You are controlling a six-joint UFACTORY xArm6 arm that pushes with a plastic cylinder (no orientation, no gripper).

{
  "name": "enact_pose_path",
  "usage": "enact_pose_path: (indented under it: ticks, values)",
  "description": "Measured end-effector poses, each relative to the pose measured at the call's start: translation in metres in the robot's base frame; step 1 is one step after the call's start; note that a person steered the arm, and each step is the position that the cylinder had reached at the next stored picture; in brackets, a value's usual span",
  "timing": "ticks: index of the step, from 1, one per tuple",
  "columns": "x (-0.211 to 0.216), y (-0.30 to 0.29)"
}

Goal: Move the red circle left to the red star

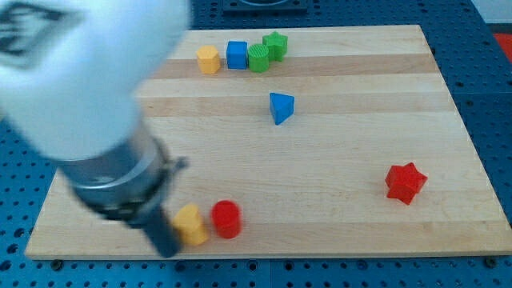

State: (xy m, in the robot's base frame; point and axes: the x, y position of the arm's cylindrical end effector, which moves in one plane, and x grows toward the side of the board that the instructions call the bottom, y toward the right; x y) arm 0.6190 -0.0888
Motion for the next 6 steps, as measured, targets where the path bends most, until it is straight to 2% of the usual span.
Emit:
enact_pose_path:
  ticks: [1,2,3,4,5,6]
  values:
    - [-0.009,0.057]
    - [-0.032,0.066]
    - [-0.033,0.027]
    - [-0.060,0.042]
    - [-0.073,0.125]
    - [-0.077,0.178]
